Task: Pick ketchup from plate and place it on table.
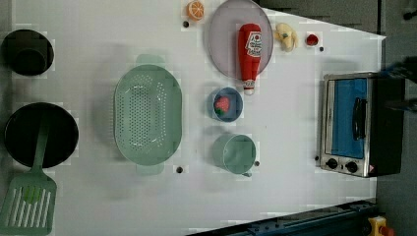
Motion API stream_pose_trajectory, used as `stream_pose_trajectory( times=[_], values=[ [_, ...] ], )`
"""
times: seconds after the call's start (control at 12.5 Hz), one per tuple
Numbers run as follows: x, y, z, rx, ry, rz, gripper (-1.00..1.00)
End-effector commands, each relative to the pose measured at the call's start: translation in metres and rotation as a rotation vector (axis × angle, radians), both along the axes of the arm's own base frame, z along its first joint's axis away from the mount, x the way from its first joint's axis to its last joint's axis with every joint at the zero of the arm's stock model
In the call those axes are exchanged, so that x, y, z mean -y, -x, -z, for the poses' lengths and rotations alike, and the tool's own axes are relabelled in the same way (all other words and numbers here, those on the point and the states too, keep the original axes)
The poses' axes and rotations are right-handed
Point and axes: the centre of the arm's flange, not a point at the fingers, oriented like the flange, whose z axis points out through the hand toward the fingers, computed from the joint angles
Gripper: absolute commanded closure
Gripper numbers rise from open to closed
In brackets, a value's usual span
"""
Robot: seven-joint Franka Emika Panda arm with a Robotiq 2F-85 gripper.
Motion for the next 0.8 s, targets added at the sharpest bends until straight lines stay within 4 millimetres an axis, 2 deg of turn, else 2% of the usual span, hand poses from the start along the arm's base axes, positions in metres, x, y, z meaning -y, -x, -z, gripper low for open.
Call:
stream_pose_trajectory(
  times=[0.08,0.56,0.8],
  values=[
    [-0.014,-0.021,0.068,-0.062,-0.013,-0.036,-1.00],
    [-0.033,-0.069,0.195,-0.024,-0.053,-0.384,-1.00],
    [-0.045,-0.087,0.248,0.065,-0.049,-0.584,-1.00]
  ],
)
